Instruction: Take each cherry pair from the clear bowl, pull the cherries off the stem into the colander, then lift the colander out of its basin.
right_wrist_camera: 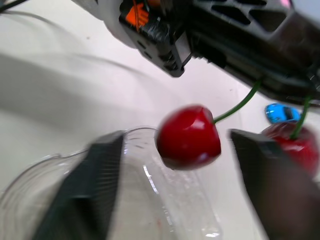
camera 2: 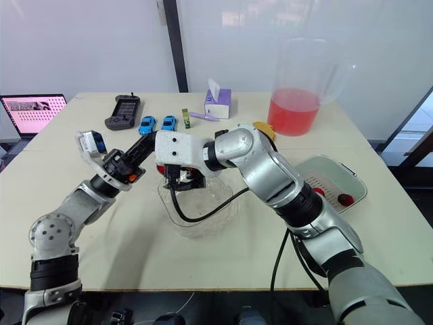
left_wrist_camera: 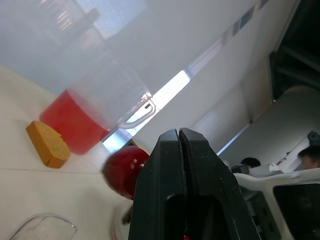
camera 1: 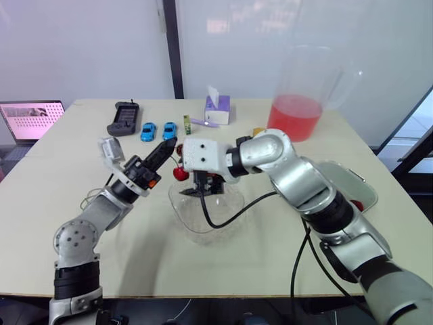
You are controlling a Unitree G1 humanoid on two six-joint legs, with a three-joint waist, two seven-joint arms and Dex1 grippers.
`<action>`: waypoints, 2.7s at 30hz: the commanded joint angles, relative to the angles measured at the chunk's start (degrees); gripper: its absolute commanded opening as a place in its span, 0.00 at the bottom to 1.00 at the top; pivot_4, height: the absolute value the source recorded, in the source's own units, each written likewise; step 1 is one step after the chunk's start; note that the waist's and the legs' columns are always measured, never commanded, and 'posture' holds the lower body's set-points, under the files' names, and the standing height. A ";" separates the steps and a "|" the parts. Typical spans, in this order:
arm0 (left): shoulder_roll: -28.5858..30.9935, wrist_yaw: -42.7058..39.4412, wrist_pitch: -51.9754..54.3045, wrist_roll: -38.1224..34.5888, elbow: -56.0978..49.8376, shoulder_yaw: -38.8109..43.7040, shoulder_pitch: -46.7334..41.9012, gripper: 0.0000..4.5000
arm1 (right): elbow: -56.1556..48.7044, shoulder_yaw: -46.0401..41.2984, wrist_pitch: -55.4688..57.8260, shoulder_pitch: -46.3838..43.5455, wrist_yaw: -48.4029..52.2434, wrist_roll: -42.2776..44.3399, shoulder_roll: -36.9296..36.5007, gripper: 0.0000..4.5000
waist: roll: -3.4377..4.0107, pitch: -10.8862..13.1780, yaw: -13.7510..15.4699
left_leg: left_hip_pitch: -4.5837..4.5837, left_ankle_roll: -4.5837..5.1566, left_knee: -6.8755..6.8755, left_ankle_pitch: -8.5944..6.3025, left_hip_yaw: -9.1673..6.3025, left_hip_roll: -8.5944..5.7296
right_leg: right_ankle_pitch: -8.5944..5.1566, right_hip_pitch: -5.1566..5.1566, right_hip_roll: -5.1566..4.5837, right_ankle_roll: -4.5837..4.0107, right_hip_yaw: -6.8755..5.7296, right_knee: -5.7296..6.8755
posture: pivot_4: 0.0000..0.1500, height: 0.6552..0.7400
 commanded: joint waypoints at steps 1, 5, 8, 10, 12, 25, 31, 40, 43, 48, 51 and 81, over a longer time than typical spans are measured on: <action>0.31 -1.18 -0.25 -1.46 -2.07 1.08 0.13 0.00 | -2.66 -1.37 5.73 -2.47 2.29 3.09 -1.22 0.99 | 0.00 0.00 0.06 | 0.00 0.00 0.00 0.00 0.00 0.00 | 0.00 0.00 0.00 0.00 0.00 0.00 | 1.00 1.00; 0.48 -1.78 -0.30 -2.13 -1.94 1.55 0.29 0.00 | -5.15 -8.31 17.09 -3.17 8.18 13.94 -4.71 0.99 | 0.00 0.00 0.23 | 0.00 0.00 0.00 0.00 0.00 0.00 | 0.00 0.00 0.00 0.00 0.00 -0.01 | 1.00 1.00; 1.14 -2.78 0.02 -2.63 -1.87 1.89 0.56 0.00 | -5.92 -13.51 22.97 -2.20 12.29 21.85 -9.39 0.99 | 0.00 0.00 0.61 | -0.01 0.01 0.00 0.00 0.00 -0.01 | 0.00 0.02 -0.01 0.00 0.00 -0.03 | 1.00 1.00; 1.55 -3.35 0.16 -2.95 -1.96 1.90 0.62 0.00 | -6.23 -14.87 23.23 -1.58 12.77 24.37 -11.51 0.99 | 0.00 0.00 0.91 | 0.00 0.01 0.01 -0.01 0.00 -0.01 | 0.00 0.02 -0.01 0.00 0.00 -0.04 | 1.00 1.00; 4.43 -6.87 2.75 -3.17 -3.07 0.96 0.18 0.00 | -4.14 -19.60 24.59 -1.00 13.22 27.80 -13.85 0.99 | -0.01 0.00 0.93 | 0.02 0.02 0.00 -0.01 0.01 -0.01 | 0.00 0.02 0.02 0.00 0.01 -0.04 | 1.00 1.00; 13.24 -21.14 11.48 0.56 5.07 -3.61 -10.98 0.00 | 1.78 -26.85 44.29 -3.92 -1.96 36.80 -7.58 0.99 | 0.04 0.03 1.03 | 0.01 0.02 -0.08 -0.01 0.03 0.00 | 0.00 -0.01 0.07 0.00 0.01 -0.07 | 1.00 1.00; 11.73 -22.52 11.49 3.14 4.77 -5.44 -11.39 0.00 | 5.39 -28.46 45.79 -6.49 -8.65 38.01 -0.30 0.99 | 0.04 0.03 1.22 | -0.01 0.02 -0.06 -0.01 0.03 0.00 | 0.00 -0.02 0.06 0.00 0.00 -0.06 | 1.00 1.00; 10.72 -22.19 11.99 3.04 3.69 -4.76 -11.02 0.00 | 7.05 -28.03 45.83 -7.55 -12.32 41.06 2.73 0.99 | 0.04 0.03 1.17 | -0.03 0.02 -0.06 -0.01 0.03 0.00 | 0.00 -0.03 0.05 0.00 0.00 -0.06 | 1.00 1.00; 10.37 -21.76 11.92 3.18 2.93 -4.70 -10.55 0.00 | 7.42 -27.45 45.24 -7.68 -12.65 41.61 2.45 0.99 | 0.04 0.03 1.17 | -0.03 0.02 -0.06 -0.01 0.03 0.00 | 0.00 -0.03 0.05 0.00 0.00 -0.06 | 1.00 1.00; 9.55 -20.70 11.71 3.41 1.94 -4.61 -9.95 0.00 | 6.86 -26.09 44.97 -7.18 -12.18 43.09 1.53 0.99 | 0.04 0.03 1.17 | -0.03 0.02 -0.06 -0.01 0.03 0.00 | 0.00 -0.03 0.04 0.00 0.00 -0.06 | 1.00 1.00; 9.39 -20.22 11.77 3.12 1.86 -4.27 -10.00 0.00 | 6.61 -25.59 44.07 -7.01 -12.35 43.37 1.11 0.82 | 0.04 0.03 1.14 | -0.03 0.02 -0.06 -0.01 0.03 0.00 | 0.00 -0.03 0.05 0.00 0.00 -0.06 | 1.00 1.00; 8.27 -19.60 11.86 2.90 3.48 -4.05 -10.66 0.00 | 7.00 -24.96 43.50 -7.30 -12.16 47.37 -2.55 0.19 | 0.04 0.03 1.20 | -0.03 0.02 -0.06 -0.01 0.03 0.00 | 0.00 -0.03 0.05 0.00 0.00 -0.07 | 1.00 1.00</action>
